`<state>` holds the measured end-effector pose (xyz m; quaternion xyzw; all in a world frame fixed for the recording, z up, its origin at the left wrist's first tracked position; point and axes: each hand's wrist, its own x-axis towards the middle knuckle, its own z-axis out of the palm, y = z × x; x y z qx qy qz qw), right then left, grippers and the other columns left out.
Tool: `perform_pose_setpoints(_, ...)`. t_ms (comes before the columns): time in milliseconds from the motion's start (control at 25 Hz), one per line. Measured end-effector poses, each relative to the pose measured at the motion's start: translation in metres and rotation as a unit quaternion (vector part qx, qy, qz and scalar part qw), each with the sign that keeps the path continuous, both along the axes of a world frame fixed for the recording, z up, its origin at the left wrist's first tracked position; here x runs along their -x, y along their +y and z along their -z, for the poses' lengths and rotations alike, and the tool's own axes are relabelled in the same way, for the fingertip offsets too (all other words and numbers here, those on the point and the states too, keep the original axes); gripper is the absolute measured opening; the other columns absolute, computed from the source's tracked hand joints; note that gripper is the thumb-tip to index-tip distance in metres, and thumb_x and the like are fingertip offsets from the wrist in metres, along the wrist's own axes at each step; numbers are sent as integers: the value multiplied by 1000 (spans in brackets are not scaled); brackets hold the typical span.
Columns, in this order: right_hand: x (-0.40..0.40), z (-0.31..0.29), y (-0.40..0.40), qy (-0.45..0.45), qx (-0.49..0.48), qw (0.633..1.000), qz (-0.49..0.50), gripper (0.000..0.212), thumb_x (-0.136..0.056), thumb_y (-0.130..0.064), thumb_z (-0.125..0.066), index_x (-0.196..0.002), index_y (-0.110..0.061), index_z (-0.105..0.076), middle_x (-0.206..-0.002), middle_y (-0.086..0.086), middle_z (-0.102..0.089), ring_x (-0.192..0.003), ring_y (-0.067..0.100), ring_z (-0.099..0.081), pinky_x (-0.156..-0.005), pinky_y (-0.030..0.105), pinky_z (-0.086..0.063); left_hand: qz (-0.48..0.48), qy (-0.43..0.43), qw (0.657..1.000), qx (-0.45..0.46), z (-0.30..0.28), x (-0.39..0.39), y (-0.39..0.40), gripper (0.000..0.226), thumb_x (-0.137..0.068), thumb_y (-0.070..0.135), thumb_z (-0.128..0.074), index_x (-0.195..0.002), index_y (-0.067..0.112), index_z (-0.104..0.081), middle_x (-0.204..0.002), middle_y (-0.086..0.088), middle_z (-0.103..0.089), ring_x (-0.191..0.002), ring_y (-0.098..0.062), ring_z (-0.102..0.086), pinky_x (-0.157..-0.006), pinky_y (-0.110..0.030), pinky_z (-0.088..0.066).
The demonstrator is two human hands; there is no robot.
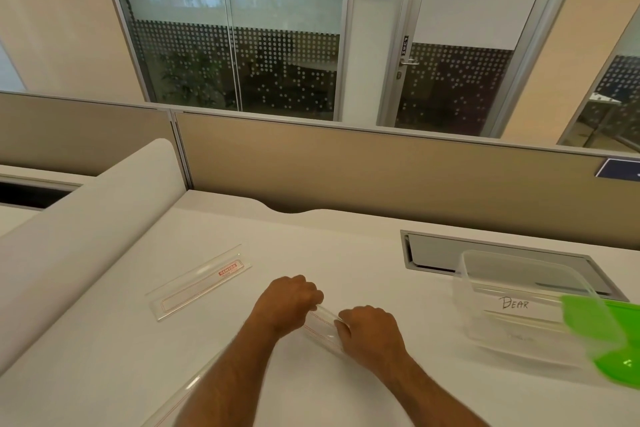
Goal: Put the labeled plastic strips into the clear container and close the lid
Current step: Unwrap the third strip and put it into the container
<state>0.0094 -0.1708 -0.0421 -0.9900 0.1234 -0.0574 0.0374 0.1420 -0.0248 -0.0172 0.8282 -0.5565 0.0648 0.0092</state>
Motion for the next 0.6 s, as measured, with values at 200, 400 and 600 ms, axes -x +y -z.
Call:
perform_pose_setpoints(200,18,-29,-24,-214,-286,930,87,79,-69,-83,-52,-126,-29,-59,-117,-12,-67,-106,8,-63,-90,28,-53,-98,29,985,138,-16,13,1,18,-73,14,-80,-79,23,-66,-73,8,-67,-63,-16,-62,-45,-24,-31)
perform_pose_setpoints(400,33,-41,-52,-173,-472,862,62,100,-53,-73,-78,-138,-37,-41,-129,-18,-54,-116,1,-55,-87,18,-49,-212,199,906,308,-30,31,-15,5,-91,20,-65,-87,21,-62,-89,8,-69,-73,-12,-61,-59,-14,-36)
perform_pose_setpoints(600,33,-37,-48,-80,-464,882,31,103,-47,-70,-83,-136,-47,-37,-129,-27,-47,-117,2,-51,-91,19,-47,-228,419,773,419,-43,64,-41,11,-88,10,-68,-83,16,-61,-84,1,-70,-71,-14,-67,-69,-26,-58)
